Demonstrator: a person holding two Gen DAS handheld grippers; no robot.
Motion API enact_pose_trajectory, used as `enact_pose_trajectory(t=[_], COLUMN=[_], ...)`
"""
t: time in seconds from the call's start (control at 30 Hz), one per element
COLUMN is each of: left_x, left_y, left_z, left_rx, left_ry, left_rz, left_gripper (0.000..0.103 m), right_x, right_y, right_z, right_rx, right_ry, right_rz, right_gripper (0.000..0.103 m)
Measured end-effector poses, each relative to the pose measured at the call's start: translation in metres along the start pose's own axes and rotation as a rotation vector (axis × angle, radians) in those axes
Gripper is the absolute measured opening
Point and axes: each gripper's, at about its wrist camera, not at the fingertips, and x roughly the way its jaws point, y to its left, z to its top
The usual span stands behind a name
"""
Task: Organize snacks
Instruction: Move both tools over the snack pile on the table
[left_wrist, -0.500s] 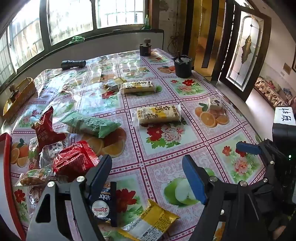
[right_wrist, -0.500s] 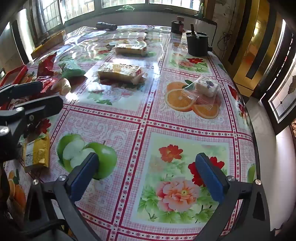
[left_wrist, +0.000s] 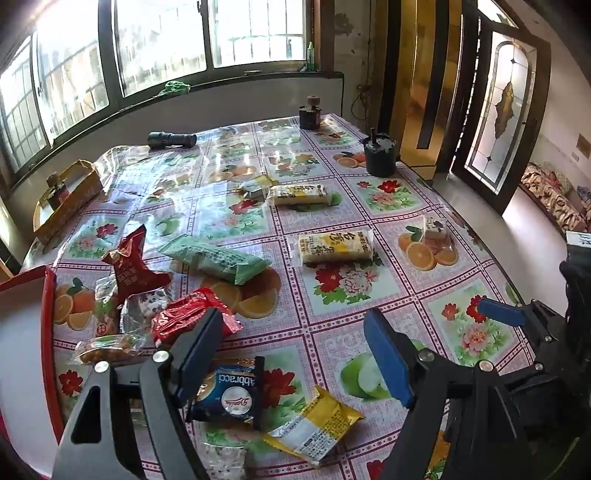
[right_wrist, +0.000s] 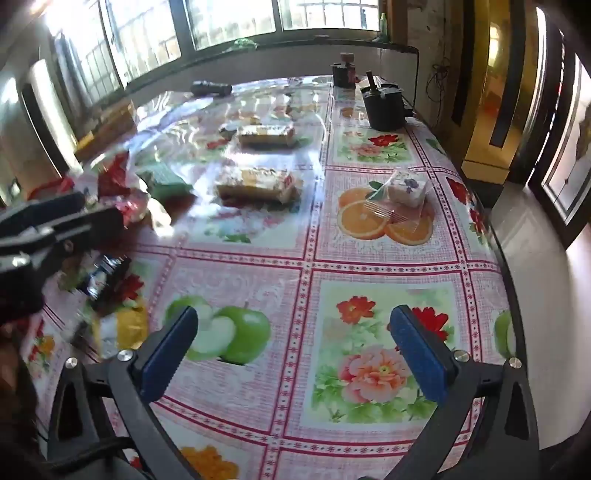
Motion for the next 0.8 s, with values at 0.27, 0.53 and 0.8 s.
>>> enact_pose_trajectory(t=[0.27, 0.53, 0.8], left_x=[-0.027, -0.039, -0.042], left_y=[0.033, 0.066, 0.085], left_z=[-0.002, -0.007, -0.014], left_rx=[-0.061, -0.134, -0.168], left_ry=[-0.025, -0.033, -0.028], left_rz=[0.047, 0.096, 0.123], left_gripper=[0.079, 0.079, 0.079], right_x=[-0.033, -0.050, -0.055], right_y=[0.042, 0.063, 0.067], right_z=[0.017, 0.031, 0.035], right_rx=[-0.006, -0.040, 0.001], right_ry=[-0.148, -0.221, -0.227], right_rz=[-0.282, -0.285, -0.302], right_gripper=[0.103, 0.103, 0.103])
